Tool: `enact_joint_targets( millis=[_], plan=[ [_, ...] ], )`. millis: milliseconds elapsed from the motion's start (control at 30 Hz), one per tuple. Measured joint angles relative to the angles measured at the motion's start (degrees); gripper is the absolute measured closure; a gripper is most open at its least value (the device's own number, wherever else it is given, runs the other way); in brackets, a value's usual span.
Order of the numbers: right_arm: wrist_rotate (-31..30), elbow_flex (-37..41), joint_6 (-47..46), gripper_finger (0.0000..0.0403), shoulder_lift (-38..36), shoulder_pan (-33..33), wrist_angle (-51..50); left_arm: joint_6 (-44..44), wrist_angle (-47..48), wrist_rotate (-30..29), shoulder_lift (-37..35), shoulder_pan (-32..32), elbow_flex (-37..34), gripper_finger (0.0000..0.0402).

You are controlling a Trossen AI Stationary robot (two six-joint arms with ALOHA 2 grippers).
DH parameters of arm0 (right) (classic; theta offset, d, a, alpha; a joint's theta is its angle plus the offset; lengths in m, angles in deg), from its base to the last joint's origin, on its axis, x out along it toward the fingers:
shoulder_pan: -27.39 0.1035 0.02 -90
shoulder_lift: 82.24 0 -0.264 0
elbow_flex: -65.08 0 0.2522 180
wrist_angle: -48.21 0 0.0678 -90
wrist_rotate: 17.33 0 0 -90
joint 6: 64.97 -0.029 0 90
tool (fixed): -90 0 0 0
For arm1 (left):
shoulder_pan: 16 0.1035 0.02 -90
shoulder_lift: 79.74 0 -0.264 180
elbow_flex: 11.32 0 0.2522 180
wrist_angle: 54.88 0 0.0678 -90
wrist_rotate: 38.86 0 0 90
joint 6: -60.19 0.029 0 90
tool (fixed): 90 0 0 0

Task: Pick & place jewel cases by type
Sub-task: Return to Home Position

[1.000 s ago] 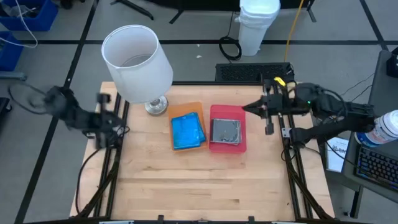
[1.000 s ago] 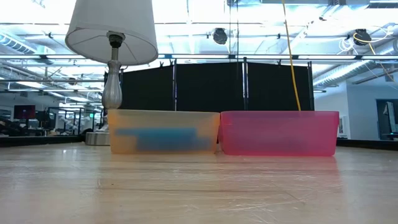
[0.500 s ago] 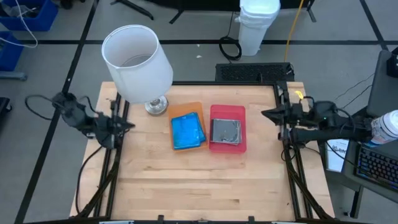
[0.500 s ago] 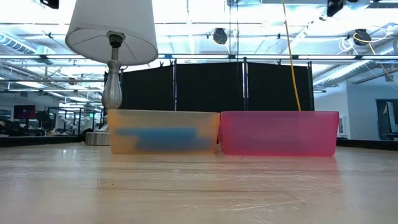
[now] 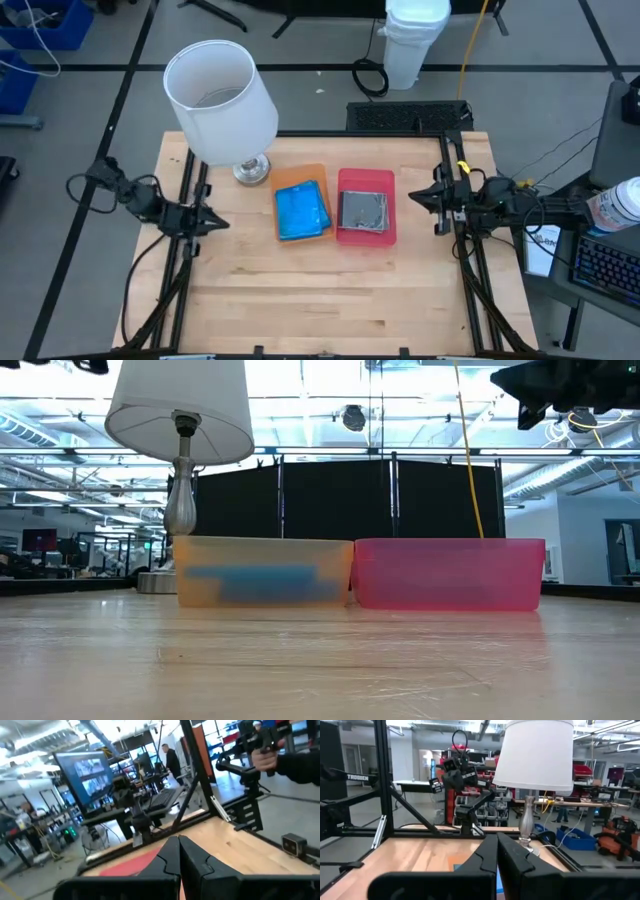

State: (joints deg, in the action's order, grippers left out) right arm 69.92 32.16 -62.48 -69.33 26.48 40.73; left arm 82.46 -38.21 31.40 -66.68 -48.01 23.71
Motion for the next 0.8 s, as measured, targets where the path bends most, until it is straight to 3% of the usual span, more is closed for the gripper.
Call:
enact_joint_targets(
  millis=[100,267,500,800],
  plan=[
    [0.3,0.1,-0.2,0.0403,0.0,0.0,0.0,-4.4,-0.5,3.5,-0.5,5.2,-2.4,0.0401],
    [6.2,0.1,-2.2,0.0403,0.1,0.0,-0.8,-9.3,-4.0,14.3,-0.5,13.6,-7.7,0.0401],
    [1.8,5.3,-3.9,0.0403,0.5,-0.2,-0.9,-12.2,-8.0,18.2,-0.5,20.6,-13.7,0.0401],
    [1.3,12.4,-5.9,0.0403,-4.4,-0.2,0.0,-11.6,-3.2,19.1,-3.1,20.8,-14.1,0.0401]
  ],
)
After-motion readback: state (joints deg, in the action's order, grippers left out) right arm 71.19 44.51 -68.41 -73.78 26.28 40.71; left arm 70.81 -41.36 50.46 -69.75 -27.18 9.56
